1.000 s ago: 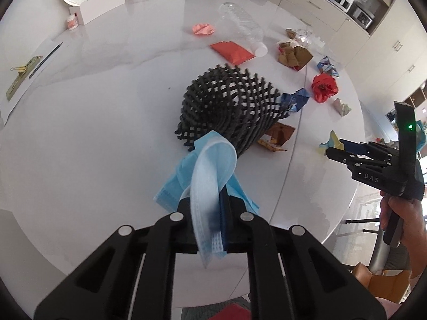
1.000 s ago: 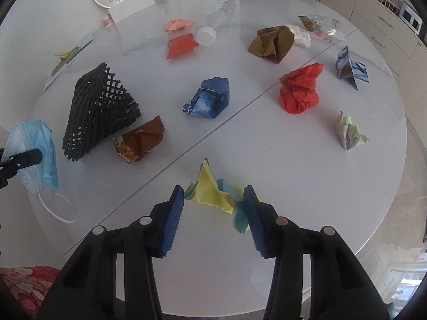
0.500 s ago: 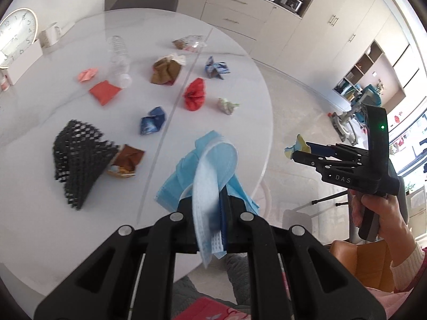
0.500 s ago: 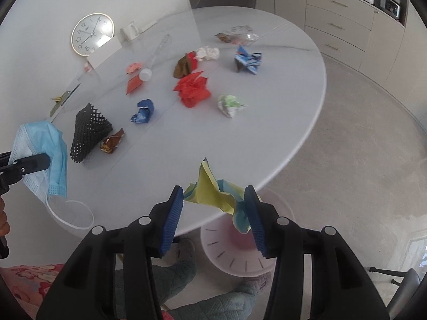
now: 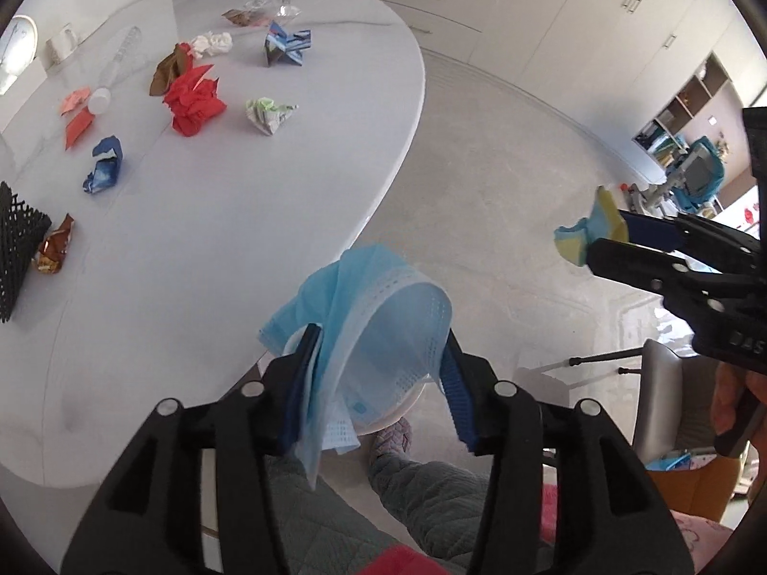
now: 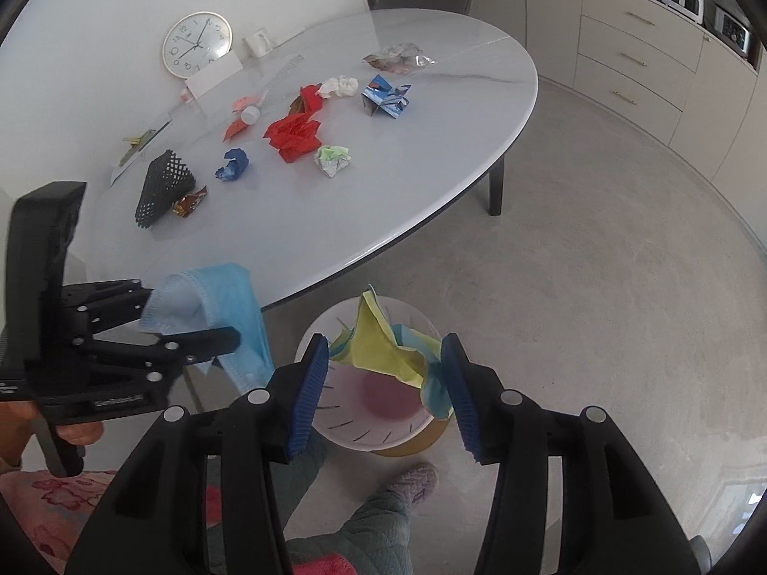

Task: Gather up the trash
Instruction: 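Carry the mask and wrapper to the wastebasket and open both tools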

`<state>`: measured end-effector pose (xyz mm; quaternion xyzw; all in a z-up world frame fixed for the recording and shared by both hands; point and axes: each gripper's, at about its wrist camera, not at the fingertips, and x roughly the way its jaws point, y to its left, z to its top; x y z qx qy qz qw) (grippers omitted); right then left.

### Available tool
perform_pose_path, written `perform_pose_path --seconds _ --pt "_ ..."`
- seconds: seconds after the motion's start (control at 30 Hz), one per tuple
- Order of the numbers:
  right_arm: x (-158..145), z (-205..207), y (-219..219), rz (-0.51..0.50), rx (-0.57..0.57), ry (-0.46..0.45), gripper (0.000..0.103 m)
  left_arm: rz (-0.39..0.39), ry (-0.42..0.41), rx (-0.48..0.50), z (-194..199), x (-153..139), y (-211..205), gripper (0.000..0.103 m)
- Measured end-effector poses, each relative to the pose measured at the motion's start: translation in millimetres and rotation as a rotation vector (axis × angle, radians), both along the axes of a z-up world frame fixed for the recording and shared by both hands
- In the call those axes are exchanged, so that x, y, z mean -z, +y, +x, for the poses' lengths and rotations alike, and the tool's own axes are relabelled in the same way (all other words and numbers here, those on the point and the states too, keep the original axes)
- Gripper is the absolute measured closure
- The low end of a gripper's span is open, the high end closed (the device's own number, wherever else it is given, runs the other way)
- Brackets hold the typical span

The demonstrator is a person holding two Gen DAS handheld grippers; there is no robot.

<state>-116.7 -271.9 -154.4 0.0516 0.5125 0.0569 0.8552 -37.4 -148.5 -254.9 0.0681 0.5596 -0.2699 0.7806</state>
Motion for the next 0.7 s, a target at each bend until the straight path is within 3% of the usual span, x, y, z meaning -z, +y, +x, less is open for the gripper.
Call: perform_pose_path --seconds 0.13,0.33,0.5,0.7 --pt "2.3 4.3 -7.0 0.017 -0.031 0.004 0.051 -0.009 0.046 -0.066 7.0 7.9 0.0 0.039" --pt "6.1 6.0 -15.3 0.032 -0.054 0.006 0.051 -0.042 0.019 -0.074 0.6 -2.3 -2.8 0.023" --pt "8.8 8.2 -19.9 0.047 -0.034 0.004 0.051 -0.050 0.013 -0.060 5.5 -11.0 -6.2 0.021" --pt "12.2 6.9 -13.2 0.056 -0.038 0.010 0.051 -0.041 -0.014 -0.109 16.4 -28.3 11.9 0.021"
